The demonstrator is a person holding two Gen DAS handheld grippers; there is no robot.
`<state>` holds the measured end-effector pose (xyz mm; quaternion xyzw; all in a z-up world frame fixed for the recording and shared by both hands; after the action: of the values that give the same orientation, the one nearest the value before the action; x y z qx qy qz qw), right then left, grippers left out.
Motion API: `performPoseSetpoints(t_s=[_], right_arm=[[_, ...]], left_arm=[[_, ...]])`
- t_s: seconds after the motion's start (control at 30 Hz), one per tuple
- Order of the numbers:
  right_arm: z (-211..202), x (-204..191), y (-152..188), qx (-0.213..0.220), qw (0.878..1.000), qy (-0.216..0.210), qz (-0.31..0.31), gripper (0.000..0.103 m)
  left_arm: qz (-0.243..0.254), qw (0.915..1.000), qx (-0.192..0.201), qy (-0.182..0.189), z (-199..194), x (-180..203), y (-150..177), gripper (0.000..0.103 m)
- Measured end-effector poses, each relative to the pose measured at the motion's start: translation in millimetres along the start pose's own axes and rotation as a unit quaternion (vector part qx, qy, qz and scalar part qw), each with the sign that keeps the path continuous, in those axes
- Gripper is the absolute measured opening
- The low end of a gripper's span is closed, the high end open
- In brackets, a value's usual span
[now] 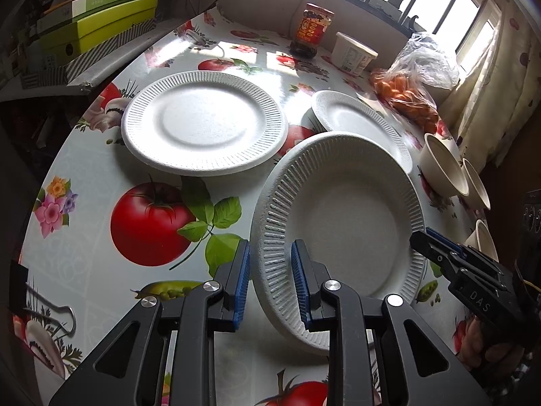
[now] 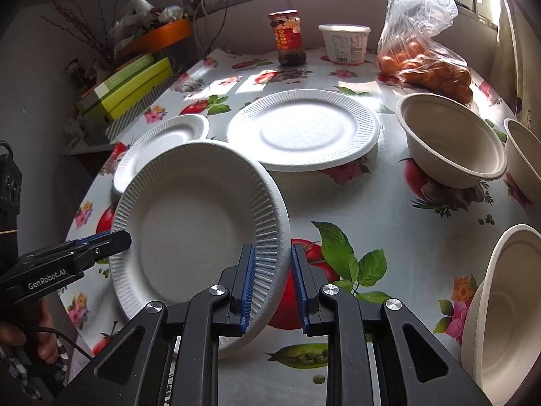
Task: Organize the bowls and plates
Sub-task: 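Lift the white paper plate with both tools and carry it across the table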
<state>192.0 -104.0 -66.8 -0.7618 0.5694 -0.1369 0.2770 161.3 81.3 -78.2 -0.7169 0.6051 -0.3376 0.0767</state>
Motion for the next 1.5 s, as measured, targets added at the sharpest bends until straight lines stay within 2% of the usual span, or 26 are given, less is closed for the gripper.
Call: performPoseSetpoints(t_s=[0.5, 1.07, 1.27, 1.5], right_arm=[[-10.5, -37.4, -51.0, 0.015, 0.999, -0.027, -0.025, 0.019], [6.5, -94.9, -116.0, 0.009, 0.997, -0.051, -0.049, 0.019], [29.2, -105.9, -130.9, -0.013, 0.997, -0.059, -0.038, 0.019], [64.7, -114.7, -135.2, -0.037, 0.997, -0.055, -0.04, 0.019]], left_arm=[[-0.003, 0.9992, 0.035, -0.019, -33.7, -19.4, -44.4, 0.026], [-0.023, 0.9961, 0.065, -0.055, -57.9, -63.2, -105.7, 0.026], [-0.022, 0.9954, 0.062, -0.069, -52.7, -79.3, -121.3, 0.026], [-0.035, 0.9948, 0.041, -0.087, -30.8, -103.0, -129.0, 0.026]])
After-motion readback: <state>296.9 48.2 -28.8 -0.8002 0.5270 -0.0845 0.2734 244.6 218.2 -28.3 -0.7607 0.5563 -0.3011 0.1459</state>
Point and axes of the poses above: each gripper's, at about its wrist camera, not at the fingertips, and z roughly the way its jaws point, x to its right, y to its underside, the point moved 9 cm from there along z, roughly the way its jaws point, and after that the axes turned 8 degrees about y, right-handed, at the moved point
